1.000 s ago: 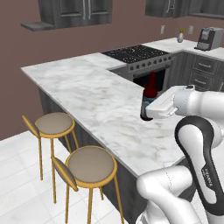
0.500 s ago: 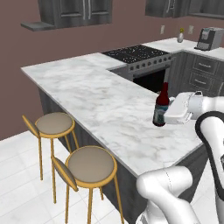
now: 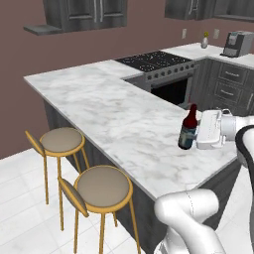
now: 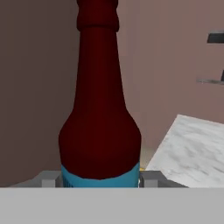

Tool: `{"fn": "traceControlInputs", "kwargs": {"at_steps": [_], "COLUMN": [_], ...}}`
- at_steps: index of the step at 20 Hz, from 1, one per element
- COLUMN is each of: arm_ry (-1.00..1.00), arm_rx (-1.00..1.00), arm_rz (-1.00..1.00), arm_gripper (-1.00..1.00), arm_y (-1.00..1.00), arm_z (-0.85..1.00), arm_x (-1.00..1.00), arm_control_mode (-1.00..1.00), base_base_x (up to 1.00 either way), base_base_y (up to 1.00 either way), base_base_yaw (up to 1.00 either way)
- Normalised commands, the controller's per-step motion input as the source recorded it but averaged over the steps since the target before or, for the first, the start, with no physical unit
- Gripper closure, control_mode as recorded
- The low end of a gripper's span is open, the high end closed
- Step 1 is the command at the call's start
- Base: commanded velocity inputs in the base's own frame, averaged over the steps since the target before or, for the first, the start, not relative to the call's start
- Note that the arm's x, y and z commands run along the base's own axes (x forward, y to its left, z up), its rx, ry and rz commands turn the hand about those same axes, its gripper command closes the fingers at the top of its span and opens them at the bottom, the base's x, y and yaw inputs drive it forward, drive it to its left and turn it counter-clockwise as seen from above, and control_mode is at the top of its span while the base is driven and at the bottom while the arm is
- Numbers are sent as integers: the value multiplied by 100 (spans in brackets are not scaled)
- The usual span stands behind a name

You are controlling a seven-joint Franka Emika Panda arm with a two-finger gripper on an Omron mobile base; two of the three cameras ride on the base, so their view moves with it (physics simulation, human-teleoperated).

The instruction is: Get the candle and the beer from the cabinet and move them to the dining counter.

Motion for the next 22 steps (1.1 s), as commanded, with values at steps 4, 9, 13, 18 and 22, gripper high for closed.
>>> {"fn": "traceControlInputs", "kwargs": {"at_steps": [4, 9, 13, 18, 22], "arm_ry": [11, 13, 3, 0, 0], "arm_rx": [-6, -3, 0, 0, 0], "arm_rz": [11, 9, 10, 10, 5], "arm_gripper": [100, 100, 100, 100, 100], "arm_y": [4, 2, 6, 9, 20], "arm_z": [-37, -44, -48, -47, -41], "arm_x": [38, 41, 41, 38, 42], "arm_control_mode": [-100, -100, -100, -100, -100], "base_base_x": [0, 0, 0, 0, 0], "base_base_y": [0, 0, 0, 0, 0], "base_base_yaw": [0, 0, 0, 0, 0]}}
